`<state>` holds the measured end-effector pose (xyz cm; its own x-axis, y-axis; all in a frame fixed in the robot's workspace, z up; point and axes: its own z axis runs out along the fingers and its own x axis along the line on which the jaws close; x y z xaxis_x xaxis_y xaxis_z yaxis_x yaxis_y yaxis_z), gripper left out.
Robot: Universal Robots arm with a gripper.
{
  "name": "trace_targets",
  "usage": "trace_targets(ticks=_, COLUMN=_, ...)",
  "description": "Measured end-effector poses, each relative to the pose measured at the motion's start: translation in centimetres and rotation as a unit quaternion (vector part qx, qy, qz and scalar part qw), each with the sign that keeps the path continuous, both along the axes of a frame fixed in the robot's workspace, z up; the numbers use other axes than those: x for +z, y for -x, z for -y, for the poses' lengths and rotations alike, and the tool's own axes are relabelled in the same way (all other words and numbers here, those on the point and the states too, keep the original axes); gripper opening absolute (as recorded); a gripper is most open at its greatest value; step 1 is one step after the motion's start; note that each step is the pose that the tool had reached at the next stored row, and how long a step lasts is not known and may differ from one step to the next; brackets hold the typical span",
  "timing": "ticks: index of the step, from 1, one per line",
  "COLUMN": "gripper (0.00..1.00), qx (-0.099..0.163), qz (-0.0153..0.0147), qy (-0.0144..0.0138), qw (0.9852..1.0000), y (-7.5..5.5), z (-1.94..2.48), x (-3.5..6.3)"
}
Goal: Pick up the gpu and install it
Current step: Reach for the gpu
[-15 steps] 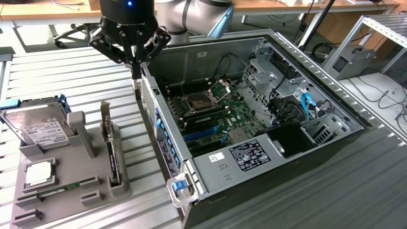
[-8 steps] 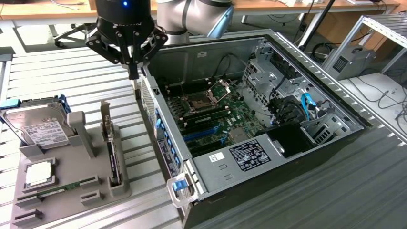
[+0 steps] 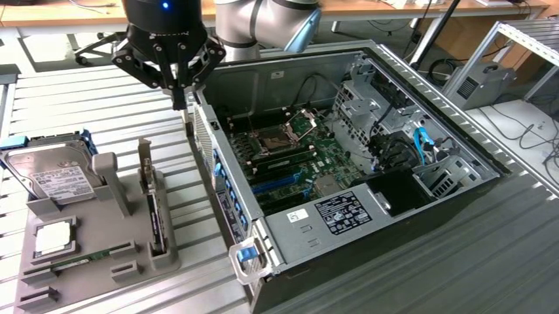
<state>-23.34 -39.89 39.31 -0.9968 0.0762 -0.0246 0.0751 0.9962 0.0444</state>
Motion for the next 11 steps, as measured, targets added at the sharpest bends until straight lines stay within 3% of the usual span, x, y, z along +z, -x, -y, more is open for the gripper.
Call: trace_targets(ticks=11, gripper=0.11, qx=0.000, qz=0.0000, qy=0.0000, qw=1.0000, y=0.43, z=0.00, x=0.00)
